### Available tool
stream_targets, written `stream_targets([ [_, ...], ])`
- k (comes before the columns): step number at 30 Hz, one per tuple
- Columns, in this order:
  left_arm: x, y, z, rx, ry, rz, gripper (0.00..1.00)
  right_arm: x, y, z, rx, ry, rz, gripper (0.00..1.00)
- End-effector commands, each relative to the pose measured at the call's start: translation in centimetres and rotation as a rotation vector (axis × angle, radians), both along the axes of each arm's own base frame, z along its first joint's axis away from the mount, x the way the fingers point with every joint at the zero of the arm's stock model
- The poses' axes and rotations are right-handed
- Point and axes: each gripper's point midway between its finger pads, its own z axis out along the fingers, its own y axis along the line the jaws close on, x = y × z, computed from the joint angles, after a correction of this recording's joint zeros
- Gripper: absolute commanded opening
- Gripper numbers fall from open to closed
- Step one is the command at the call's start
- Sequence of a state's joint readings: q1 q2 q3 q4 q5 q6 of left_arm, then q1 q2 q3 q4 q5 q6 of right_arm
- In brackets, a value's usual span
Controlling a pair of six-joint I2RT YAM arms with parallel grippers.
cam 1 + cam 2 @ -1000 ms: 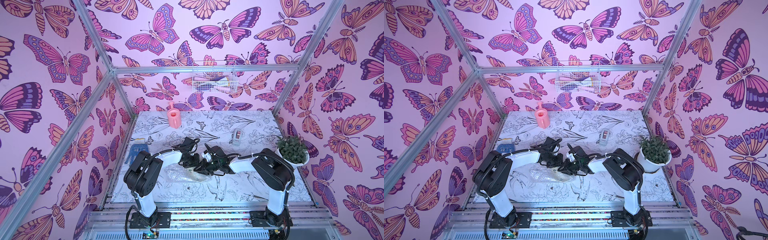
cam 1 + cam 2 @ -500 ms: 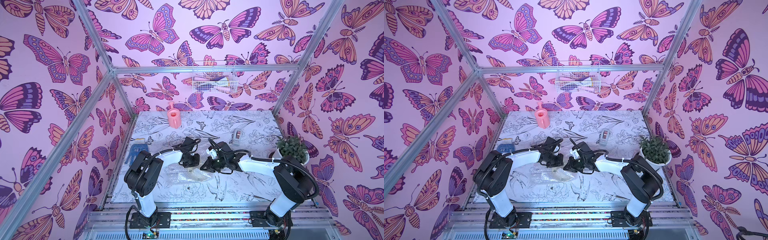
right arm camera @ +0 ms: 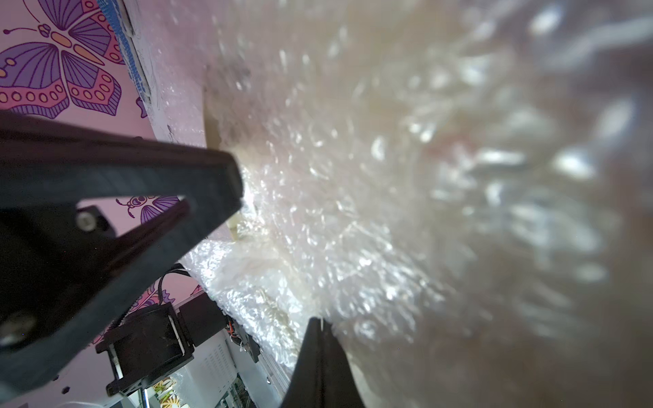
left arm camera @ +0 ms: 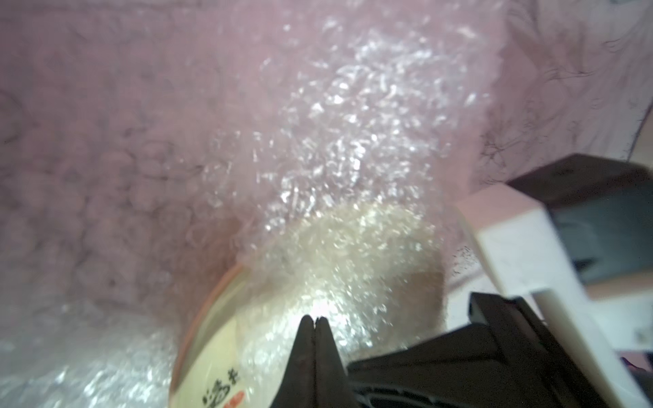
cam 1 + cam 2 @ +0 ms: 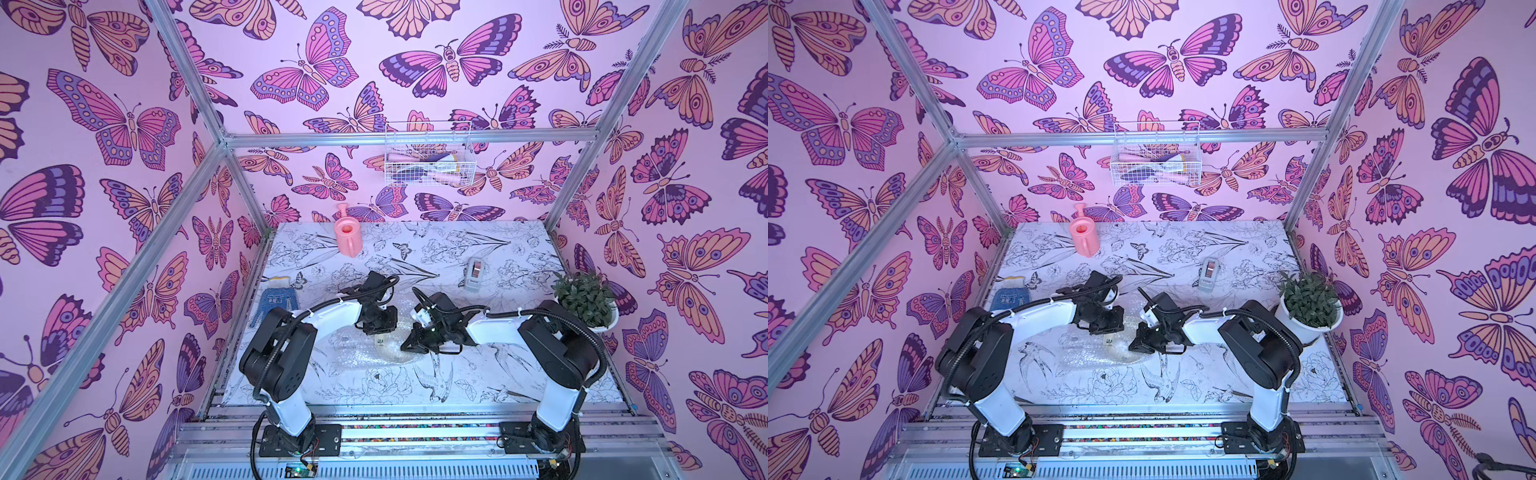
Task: Wrap dinner plates in bubble wrap
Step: Wrap the plate in the bubble wrap.
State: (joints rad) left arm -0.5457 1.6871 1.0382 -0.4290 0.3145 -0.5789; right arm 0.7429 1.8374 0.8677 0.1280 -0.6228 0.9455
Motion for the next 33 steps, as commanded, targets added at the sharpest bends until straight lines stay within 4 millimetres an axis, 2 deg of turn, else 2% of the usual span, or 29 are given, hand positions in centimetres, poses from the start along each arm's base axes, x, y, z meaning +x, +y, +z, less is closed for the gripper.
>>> stream_targets([
  [1,-0.9,-0.3,2.8,-0.035,-0.003,0.02,0.0,-0.6,-0.6,-1.7,-0.043,0.032,-0.012,0.0],
  [4,-2.2,-0.6,2.5,-0.039,0.029,0.031,0.0,-0.6,-0.6,-1.7,-0.043,0.029,-0.014,0.0],
  [9,-3.6,-0.9,-0.3,0.022,0.085,0.025,0.0,-0.5,-0.5,-1.6,-0.034,0.033,-0.016,0.0],
  [15,-4.8,1.2,-4.2,0.141,0.128,0.049,0.0,-0.4,-0.2,-1.4,-0.03,0.03,-0.016,0.0],
  [20,-5.6,2.0,-6.1,0.19,0.165,0.041,0.0,-0.3,-0.3,-1.2,-0.032,0.027,-0.014,0.0],
  [22,-6.0,2.5,-6.9,0.208,0.174,0.041,0.0,0.1,-0.3,-0.4,-0.021,0.009,-0.017,0.0],
  [23,-6.2,2.7,-7.2,0.215,0.177,0.041,0.0,0.4,-0.3,0.2,-0.011,-0.003,-0.018,0.02],
  [26,-6.6,3.2,-7.7,0.229,0.185,0.032,0.0,2.3,-1.4,2.9,0.022,-0.059,-0.034,0.22],
  [29,-6.7,3.3,-7.8,0.237,0.18,0.02,0.0,4.8,-3.3,5.8,0.038,-0.136,-0.049,0.43],
  [31,-6.7,3.4,-7.7,0.24,0.174,0.01,0.0,6.9,-5.0,6.6,0.022,-0.186,-0.06,0.5],
  [33,-6.6,3.3,-7.8,0.241,0.172,0.002,0.0,8.7,-6.2,6.6,0.043,-0.191,-0.075,0.51],
])
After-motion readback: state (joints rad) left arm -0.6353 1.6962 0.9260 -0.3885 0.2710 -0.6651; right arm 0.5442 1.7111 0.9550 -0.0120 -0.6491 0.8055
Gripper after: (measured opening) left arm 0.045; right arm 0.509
